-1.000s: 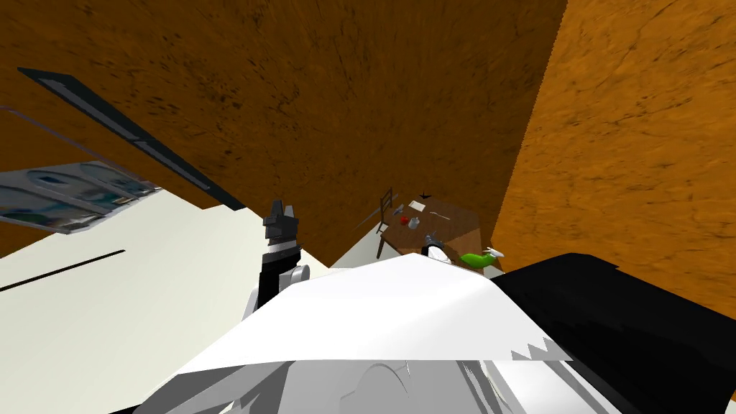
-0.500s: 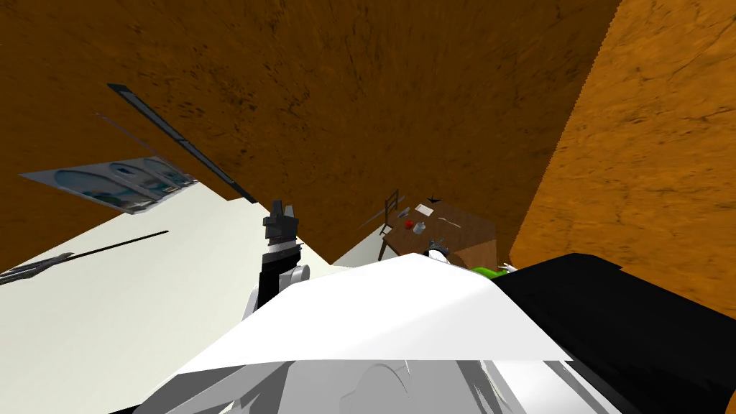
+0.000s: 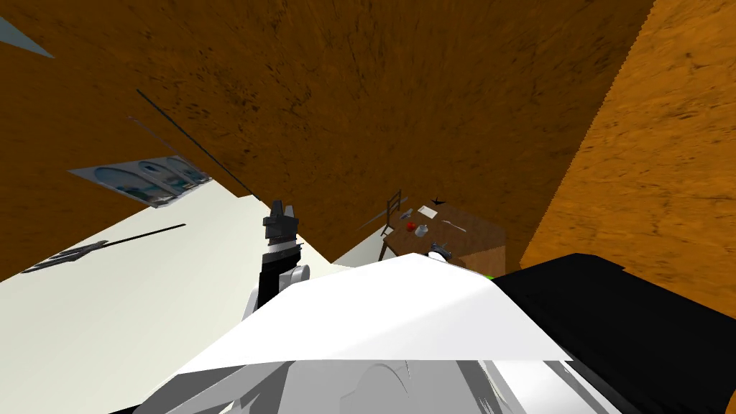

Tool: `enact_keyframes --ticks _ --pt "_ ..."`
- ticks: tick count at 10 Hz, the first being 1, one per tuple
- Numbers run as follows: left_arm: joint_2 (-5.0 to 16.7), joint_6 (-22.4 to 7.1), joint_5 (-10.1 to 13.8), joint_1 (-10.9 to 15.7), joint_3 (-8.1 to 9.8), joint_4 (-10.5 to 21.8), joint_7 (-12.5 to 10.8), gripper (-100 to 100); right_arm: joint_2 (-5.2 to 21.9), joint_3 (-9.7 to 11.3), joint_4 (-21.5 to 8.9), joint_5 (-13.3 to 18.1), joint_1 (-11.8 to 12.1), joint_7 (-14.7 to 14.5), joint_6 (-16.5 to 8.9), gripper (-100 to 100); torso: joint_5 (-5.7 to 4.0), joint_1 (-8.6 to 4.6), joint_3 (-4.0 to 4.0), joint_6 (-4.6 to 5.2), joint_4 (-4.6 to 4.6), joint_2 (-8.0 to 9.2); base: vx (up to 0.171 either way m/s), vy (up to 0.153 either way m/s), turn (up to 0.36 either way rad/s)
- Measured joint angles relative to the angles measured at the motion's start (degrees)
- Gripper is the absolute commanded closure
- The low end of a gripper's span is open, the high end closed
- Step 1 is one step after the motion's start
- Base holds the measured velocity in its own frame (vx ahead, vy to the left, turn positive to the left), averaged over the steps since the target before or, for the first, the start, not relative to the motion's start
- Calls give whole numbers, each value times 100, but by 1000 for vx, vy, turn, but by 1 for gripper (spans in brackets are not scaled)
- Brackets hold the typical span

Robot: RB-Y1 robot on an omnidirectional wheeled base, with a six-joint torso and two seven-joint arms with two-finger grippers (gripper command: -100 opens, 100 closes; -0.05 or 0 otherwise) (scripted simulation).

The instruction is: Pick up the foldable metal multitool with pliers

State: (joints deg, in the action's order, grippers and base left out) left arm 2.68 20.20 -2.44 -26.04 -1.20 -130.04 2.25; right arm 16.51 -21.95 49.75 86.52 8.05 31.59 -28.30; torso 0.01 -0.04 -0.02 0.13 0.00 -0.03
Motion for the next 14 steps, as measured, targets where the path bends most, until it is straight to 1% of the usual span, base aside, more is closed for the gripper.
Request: enact_keyframes --ticks 1,2,3,4,6,7,8,9,10,11,12,13,14 --pt "1 0 0 -1 1 0 0 0 -63 120 122 -74 31 -88 -77 -100 -3 -16 -1 3 -1 -2 19 -137 -187" --pt "1 0 0 -1 1 0 0 0 -117 302 161 -96 9 -116 -230 -100 -8 -42 -3 2 -1 -6 6 -119 -50" --pt "1 0 0 0 1 0 0 0 -163 445 240 -120 43 -138 -342 -100 -9 -40 -1 0 -1 -2 2 -139 -112" --pt "1 0 0 0 1 0 0 0 -259 595 435 -202 122 -246 -468 -100 -10 -47 0 3 0 0 12 -92 -54" --pt "1 0 0 -1 1 0 0 0 -376 877 576 -273 119 -368 -698 -100 -6 -25 -3 2 -1 -4 19 -66 -92" --pt "0 0 0 0 0 0 0 0 -374 1002 550 -265 103 -345 -776 -100 -5 -20 -3 0 -1 -4 13 -89 -107" --pt "1 0 0 0 1 0 0 0 -463 1155 701 -333 143 -424 -896 -100 -6 -27 -2 1 -1 -3 10 -80 -56" --pt "1 0 0 0 1 0 0 0 -506 1274 748 -344 151 -465 -992 -100 -6 -25 -1 0 0 -1 11 -93 -104" --pt "1 0 0 0 1 0 0 0 -553 1446 783 -361 148 -463 -1113 -100 -6 -30 -1 1 0 -1 28 -132 -183" --pt "1 0 0 -1 1 0 0 0 -644 1609 957 -450 191 -564 -1268 -100 -8 -42 -3 2 -1 -5 33 -101 -72" --pt "1 0 0 0 1 0 0 0 -694 1760 1010 -488 173 -642 -1383 -100 -8 -34 -4 -1 -1 -8 31 -104 -101" --pt "1 0 0 0 1 0 0 0 -789 1921 1235 -557 274 -757 -1518 -100 -7 -34 -4 1 -2 -6 15 -78 -59" --pt "1 0 0 0 0 0 0 0 -797 2047 1236 -572 261 -773 -1594 -100 -6 -26 -2 -1 -1 -2 29 -93 -125"
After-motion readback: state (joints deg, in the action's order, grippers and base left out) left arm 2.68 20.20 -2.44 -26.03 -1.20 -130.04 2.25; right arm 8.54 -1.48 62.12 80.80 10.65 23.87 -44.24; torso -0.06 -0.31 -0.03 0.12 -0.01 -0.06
